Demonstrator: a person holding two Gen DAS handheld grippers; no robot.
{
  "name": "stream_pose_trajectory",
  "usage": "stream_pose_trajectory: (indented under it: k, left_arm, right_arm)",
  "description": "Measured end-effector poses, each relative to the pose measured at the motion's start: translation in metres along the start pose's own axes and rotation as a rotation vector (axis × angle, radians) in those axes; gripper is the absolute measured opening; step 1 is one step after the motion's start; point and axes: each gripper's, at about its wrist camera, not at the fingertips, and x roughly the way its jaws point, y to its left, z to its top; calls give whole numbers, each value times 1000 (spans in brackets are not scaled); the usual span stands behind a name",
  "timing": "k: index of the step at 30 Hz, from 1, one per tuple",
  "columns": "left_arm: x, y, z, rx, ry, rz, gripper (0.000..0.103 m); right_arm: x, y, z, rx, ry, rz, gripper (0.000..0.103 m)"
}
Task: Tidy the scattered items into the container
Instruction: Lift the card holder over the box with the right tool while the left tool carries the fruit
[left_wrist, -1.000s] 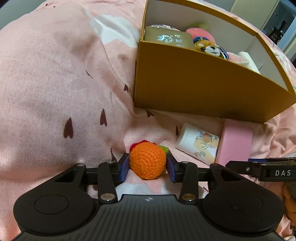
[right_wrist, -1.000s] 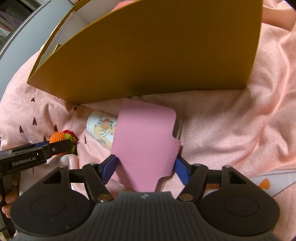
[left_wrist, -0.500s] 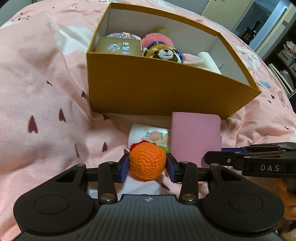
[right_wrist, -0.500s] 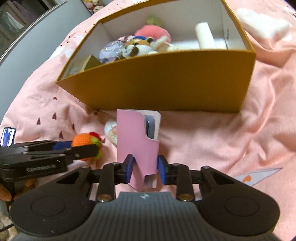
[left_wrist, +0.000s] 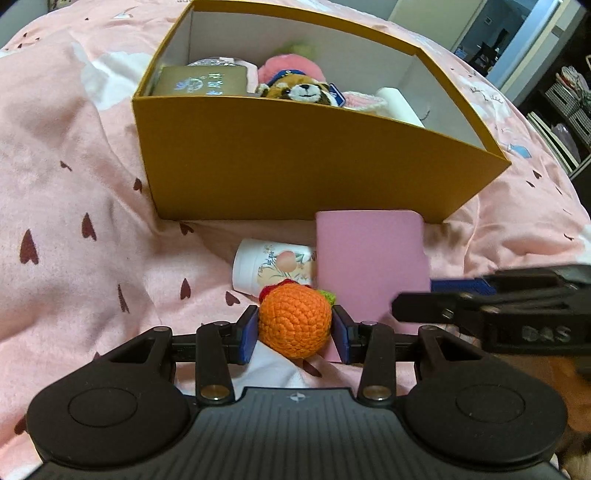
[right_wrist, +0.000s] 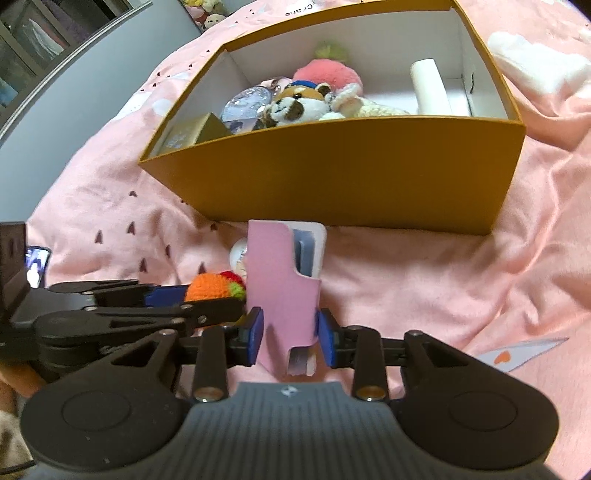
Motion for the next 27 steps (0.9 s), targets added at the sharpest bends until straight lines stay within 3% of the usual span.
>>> stream_pose_trajectory:
  k: [5, 11, 14, 16, 19, 23, 27]
  left_arm:
    - [4, 3, 1, -25, 4, 7, 47]
    - [13, 3, 4, -40, 19, -9, 47]
    - [15, 2, 5, -43, 27, -17, 47]
    - [16, 2, 5, -51, 29, -14, 47]
    - [15, 1, 6, -53, 22, -8, 47]
    - [9, -1, 7, -52, 11, -20, 47]
    - [6, -9, 6, -5, -6, -25, 47]
  right_arm:
    - [28, -20, 12, -8, 24, -59, 52]
    - [52, -36, 13, 51, 55, 21, 73]
    - [48, -33, 12, 41, 44, 16, 62]
    - [37, -34, 13, 51, 31, 12, 43]
    - [11, -38, 15, 67, 10, 32, 25]
    - [-16, -39, 17, 20, -7, -67, 20]
    - [-27, -35, 16, -56, -7, -107, 20]
